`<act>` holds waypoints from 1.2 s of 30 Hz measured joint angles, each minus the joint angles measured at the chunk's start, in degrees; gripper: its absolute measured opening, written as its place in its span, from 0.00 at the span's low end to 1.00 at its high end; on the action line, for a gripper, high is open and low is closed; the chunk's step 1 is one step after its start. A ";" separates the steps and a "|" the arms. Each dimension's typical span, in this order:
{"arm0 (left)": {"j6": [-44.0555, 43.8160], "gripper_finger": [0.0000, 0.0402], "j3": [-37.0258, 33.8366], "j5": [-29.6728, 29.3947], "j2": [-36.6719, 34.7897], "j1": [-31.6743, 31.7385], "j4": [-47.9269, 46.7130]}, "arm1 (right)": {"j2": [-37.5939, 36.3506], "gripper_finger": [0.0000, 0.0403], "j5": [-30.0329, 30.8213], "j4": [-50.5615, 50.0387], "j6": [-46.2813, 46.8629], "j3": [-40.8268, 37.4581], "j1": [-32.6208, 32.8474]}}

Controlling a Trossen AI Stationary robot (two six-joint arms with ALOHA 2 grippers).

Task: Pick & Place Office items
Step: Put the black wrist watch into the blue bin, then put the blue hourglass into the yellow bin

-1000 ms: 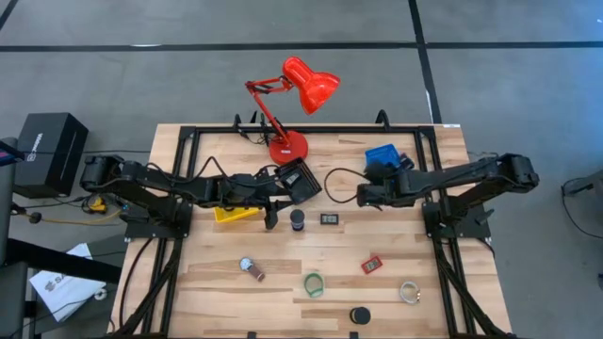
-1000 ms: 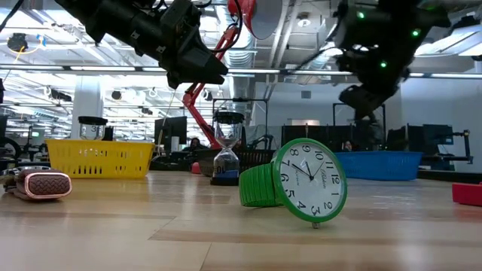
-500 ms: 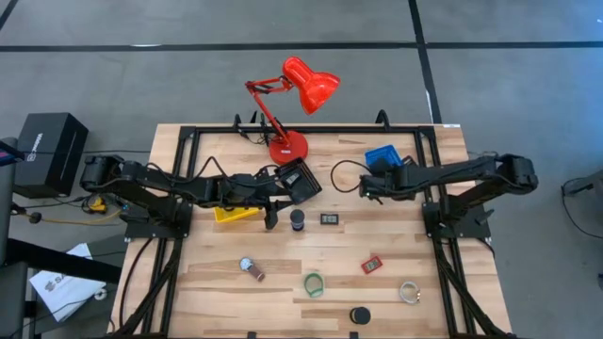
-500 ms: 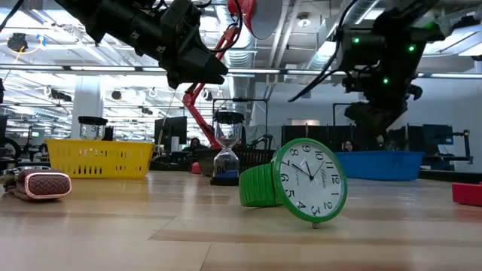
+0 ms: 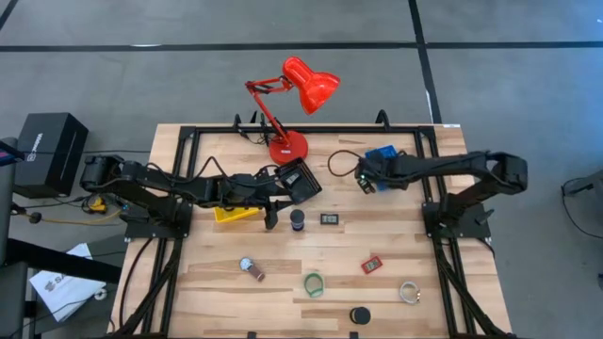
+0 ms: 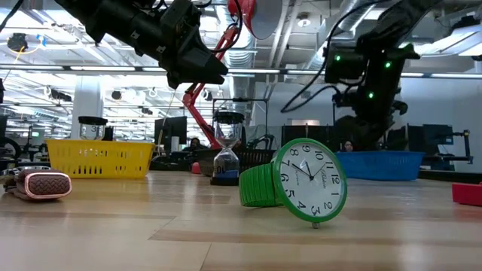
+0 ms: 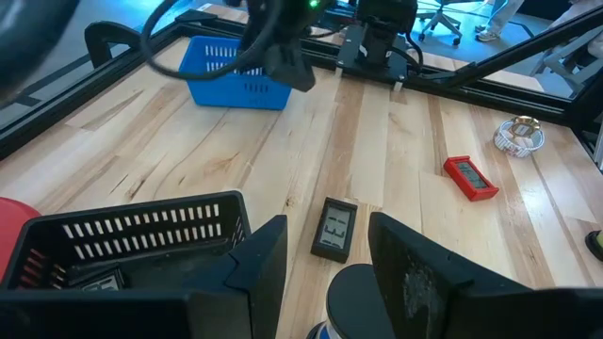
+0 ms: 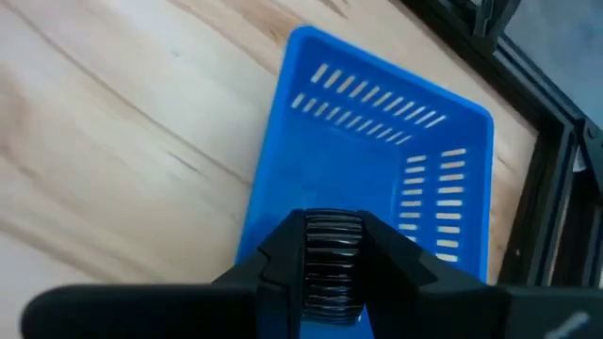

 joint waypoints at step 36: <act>-0.01 0.36 0.00 -0.02 0.00 0.00 0.07 | -9.13 0.48 -3.47 2.40 -3.11 -0.02 -0.21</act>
